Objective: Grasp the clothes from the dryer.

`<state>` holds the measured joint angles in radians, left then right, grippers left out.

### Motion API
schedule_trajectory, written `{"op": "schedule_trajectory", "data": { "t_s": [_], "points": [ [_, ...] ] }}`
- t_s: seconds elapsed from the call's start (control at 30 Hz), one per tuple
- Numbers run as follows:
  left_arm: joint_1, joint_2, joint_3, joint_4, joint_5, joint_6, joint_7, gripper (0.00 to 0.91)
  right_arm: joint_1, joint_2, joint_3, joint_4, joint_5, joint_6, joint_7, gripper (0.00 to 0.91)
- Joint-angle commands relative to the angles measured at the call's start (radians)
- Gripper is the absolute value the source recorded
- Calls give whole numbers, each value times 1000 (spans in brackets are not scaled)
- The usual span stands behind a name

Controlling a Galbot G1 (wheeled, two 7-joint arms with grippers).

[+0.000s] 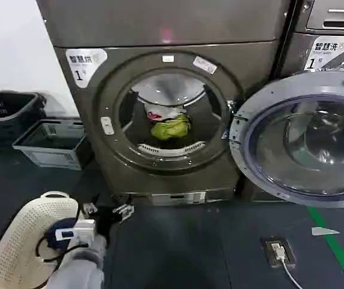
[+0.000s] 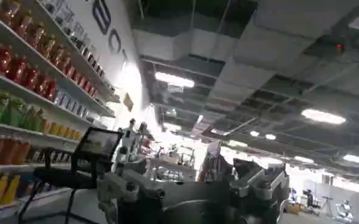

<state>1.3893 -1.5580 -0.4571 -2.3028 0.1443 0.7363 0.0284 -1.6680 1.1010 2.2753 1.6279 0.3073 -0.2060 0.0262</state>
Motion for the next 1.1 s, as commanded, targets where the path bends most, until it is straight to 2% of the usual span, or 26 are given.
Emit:
{"op": "schedule_trajectory", "data": {
  "t_s": [0.03,0.07,0.3,1.1],
  "points": [
    [-1,-3,4,8,3,49,0,907,-2,-6,-37,-31,-32,89,50,907],
    [0,-2,3,9,2,49,0,907,1,-6,-44,-35,-22,110,62,907],
    [-1,-2,2,11,1,49,0,907,6,-2,-50,-36,-10,131,62,907],
    [1,-2,3,12,-7,49,3,907,8,-7,-42,-32,48,116,63,907]
  ]
}}
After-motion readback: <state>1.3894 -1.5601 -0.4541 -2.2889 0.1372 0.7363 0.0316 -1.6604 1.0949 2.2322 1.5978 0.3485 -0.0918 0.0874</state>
